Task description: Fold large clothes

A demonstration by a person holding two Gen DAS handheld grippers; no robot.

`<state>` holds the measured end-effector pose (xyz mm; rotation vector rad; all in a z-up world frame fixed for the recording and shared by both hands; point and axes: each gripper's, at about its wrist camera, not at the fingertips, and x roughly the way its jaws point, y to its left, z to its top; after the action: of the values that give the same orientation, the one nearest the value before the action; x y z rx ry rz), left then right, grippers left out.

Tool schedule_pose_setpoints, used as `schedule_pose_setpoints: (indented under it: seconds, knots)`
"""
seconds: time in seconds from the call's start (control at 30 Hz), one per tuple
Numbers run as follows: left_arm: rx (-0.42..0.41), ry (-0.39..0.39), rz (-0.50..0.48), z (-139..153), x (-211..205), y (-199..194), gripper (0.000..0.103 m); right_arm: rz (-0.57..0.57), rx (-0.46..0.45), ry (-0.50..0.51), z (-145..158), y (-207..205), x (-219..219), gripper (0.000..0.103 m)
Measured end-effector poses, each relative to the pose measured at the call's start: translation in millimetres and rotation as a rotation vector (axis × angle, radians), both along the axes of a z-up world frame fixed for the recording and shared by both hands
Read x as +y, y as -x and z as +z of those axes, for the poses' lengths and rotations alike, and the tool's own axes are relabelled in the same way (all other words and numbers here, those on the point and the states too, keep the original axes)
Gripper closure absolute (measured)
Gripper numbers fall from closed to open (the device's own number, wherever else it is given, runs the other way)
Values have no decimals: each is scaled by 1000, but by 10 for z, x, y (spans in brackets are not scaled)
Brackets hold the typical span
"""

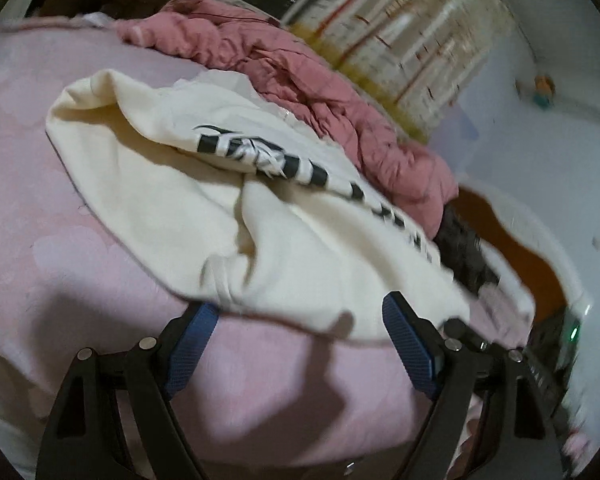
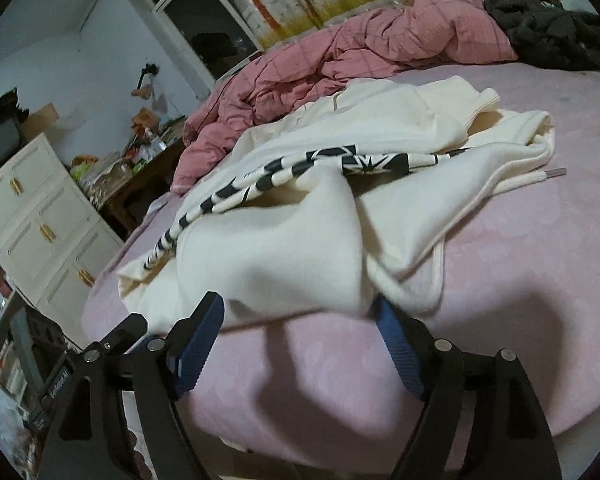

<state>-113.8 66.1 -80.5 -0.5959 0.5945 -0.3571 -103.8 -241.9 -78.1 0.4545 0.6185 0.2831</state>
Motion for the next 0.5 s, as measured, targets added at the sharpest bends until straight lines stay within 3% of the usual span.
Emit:
schedule_pose_setpoints:
  seconds: [0.17, 0.27, 0.4, 0.5]
  knots:
    - [-31, -85, 51, 85, -118, -220, 22, -34, -28, -74, -12, -214, -74, 19]
    - [-34, -45, 79, 98, -85, -391, 22, -68, -30, -156, -15, -356, -167, 18]
    - [-42, 75, 138, 94, 70, -512, 20, -138, -23, -235, 4, -541, -261, 17]
    - [-17, 37, 160, 115, 52, -587, 19, -207, -8, -266, 9, -675, -322, 17]
